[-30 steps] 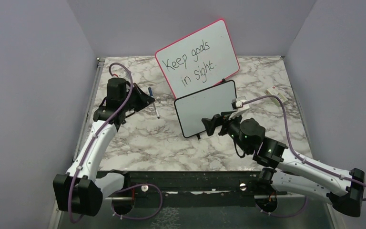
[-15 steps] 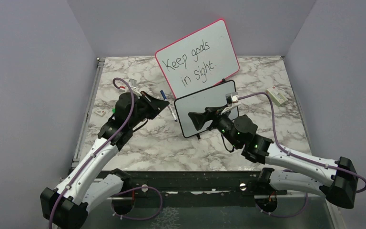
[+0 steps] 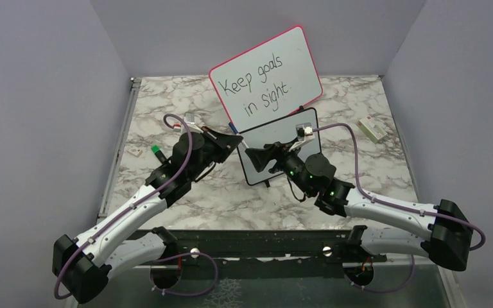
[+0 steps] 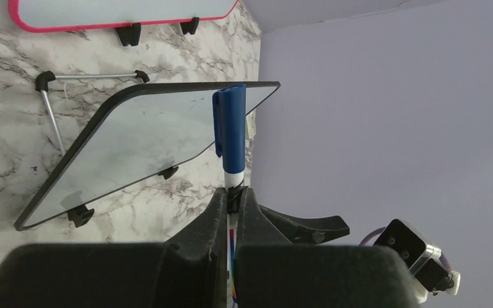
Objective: Write a sentence on the whiteboard
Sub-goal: Open the whiteboard marker at the center of the board.
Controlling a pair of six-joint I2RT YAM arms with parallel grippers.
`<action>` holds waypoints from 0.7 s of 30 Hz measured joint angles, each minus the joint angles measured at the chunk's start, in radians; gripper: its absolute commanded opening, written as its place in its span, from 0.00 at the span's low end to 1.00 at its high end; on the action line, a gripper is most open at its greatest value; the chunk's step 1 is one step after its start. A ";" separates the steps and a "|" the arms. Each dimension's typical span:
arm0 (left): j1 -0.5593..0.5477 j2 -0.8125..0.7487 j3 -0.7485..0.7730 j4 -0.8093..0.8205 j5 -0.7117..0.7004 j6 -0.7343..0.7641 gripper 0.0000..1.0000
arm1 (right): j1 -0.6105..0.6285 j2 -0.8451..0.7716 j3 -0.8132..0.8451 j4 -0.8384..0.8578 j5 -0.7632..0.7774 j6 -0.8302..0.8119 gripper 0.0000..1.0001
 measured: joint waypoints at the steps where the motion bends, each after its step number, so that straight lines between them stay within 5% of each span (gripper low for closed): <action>1: -0.013 0.005 0.000 0.006 -0.013 -0.010 0.00 | 0.000 0.005 0.000 0.010 0.000 0.008 0.80; 11: -0.117 0.064 0.000 0.055 -0.118 -0.093 0.00 | 0.000 0.060 0.000 0.095 -0.006 0.052 0.53; 21: -0.130 0.064 0.002 0.104 -0.154 -0.132 0.00 | 0.000 0.063 -0.003 0.126 -0.005 0.076 0.38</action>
